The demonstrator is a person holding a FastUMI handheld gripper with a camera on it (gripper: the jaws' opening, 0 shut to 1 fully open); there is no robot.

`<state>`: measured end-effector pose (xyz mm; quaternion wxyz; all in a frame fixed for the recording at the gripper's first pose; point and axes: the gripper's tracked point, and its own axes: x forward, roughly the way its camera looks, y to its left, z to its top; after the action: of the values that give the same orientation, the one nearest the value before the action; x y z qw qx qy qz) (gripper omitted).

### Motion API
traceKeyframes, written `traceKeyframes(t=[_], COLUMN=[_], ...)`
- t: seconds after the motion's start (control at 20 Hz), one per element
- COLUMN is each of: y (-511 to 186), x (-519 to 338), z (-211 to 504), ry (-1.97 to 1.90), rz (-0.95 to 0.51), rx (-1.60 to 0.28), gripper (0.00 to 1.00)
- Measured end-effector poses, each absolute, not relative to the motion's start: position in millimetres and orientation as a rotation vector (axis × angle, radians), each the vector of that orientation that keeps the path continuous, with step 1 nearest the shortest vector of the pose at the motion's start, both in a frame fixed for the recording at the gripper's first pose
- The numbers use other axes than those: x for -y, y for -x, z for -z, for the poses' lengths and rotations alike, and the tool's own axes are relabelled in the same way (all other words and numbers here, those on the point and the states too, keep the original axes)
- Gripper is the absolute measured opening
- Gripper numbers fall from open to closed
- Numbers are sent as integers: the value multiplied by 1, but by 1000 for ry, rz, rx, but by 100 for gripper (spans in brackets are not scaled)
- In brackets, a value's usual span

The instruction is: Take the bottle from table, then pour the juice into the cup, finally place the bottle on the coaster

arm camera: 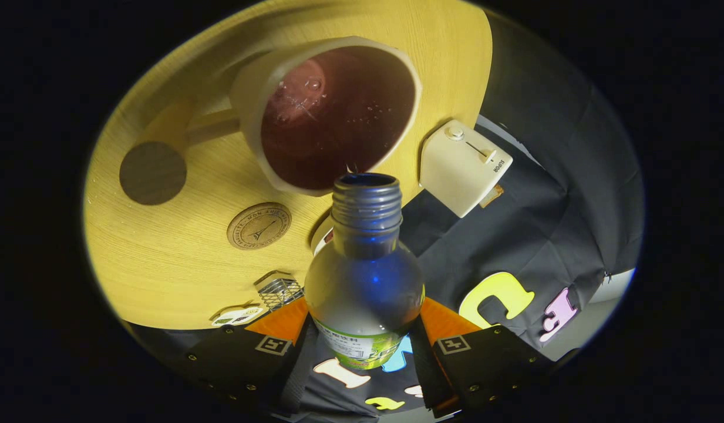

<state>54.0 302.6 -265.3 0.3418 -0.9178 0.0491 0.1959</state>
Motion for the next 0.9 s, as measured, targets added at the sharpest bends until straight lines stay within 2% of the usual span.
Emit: traceKeyframes(t=[0.9], y=[-51], x=[-302], z=[280], ry=[2222], rz=[-598], rx=[-117], gripper=[75])
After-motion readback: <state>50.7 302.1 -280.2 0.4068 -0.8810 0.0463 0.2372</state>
